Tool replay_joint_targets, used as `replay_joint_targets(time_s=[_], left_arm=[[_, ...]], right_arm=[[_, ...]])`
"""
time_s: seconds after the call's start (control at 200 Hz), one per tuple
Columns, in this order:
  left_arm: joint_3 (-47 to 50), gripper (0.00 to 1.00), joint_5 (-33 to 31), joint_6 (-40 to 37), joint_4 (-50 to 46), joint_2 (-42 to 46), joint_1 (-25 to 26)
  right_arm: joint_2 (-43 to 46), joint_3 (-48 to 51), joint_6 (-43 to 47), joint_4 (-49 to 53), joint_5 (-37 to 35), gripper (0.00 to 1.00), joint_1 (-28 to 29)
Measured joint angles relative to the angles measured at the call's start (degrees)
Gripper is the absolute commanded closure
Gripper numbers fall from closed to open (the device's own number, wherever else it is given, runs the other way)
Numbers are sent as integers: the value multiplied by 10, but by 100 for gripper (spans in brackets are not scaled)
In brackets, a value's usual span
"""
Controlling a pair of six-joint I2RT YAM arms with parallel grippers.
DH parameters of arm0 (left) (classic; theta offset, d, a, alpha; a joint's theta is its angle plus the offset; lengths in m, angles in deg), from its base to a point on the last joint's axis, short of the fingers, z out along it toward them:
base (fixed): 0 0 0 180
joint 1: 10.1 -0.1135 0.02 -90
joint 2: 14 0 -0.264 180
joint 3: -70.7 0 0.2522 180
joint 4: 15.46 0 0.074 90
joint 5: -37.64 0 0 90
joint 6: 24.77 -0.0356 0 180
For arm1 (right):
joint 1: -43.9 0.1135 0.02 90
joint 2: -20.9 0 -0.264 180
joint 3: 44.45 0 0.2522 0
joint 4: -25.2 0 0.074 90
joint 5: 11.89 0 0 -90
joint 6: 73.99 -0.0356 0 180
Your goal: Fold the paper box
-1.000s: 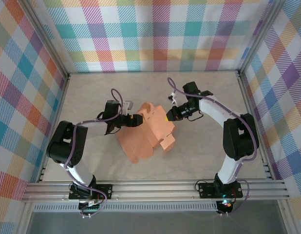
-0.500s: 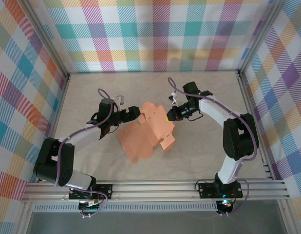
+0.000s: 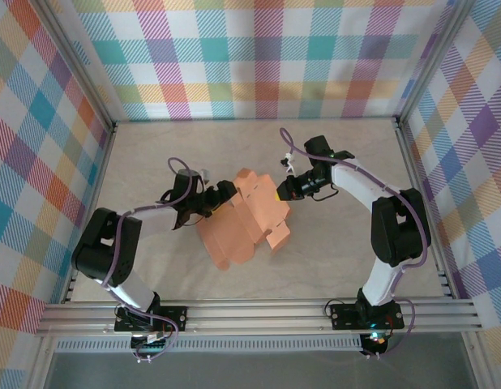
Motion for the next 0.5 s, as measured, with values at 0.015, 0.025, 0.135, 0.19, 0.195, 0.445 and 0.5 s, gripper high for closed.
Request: replay_joint_targets(time_s=[0.015,0.025,0.135,0.19,0.195,0.445,0.5], left_arm=[[0,11,1,2,4,-3,0],[0,11,3,2,7,-5,0],[0,12,15,6,34,-22,0],[0,13,25,5,49,-31,0],[0,13,26,5,50,-31,0],[-2,20,53,-8,94,-65,1],[-2,20,56,-14,99,-70,1]], right_arm=[[0,0,0,0,1,100,0],[0,0,0,0,2,100,0],[0,0,0,-1,12,100,-1],[0,0,0,-1,17,100,-1],[0,0,0,-1,17,100,-1],[0,1,0,-2,36,100,-2],[0,2,0,-2,40,100,-2]])
